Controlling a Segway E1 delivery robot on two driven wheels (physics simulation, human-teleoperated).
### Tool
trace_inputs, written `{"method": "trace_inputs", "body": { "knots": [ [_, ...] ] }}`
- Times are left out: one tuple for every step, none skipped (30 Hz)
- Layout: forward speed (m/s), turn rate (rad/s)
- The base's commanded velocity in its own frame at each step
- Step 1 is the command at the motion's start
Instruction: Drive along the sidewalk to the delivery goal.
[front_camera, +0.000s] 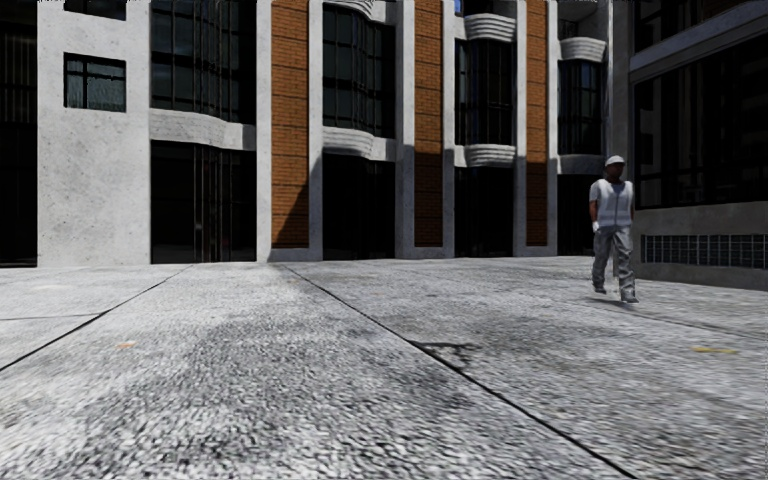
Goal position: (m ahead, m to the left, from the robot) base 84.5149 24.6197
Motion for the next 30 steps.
{"method": "trace_inputs", "body": {
  "knots": [
    [2.0, 0.0],
    [2.0, 0.0],
    [2.0, 0.0],
    [2.0, 0.0],
    [2.0, 0.0],
    [2.0, 0.0],
    [2.0, 0.0],
    [2.0, 0.0],
    [2.0, 0.0],
    [2.0, 0.0],
    [2.0, 0.0],
    [2.0, 0.0],
    [2.0, 0.0],
    [2.0, 0.0],
    [2.0, 0.0],
    [2.0, 0.0],
    [2.0, 0.0],
    [2.0, 0.0],
    [2.0, 0.0],
    [2.0, 0.0],
    [2.0, 0.0],
    [2.0, 0.0],
    [2.0, 0.0],
    [2.0, 0.0],
    [2.0, 0.0],
    [2.0, 0.0],
    [2.0, 0.0],
    [2.0, 0.0],
    [2.0, 0.0],
    [2.0, 0.0]
  ]
}}
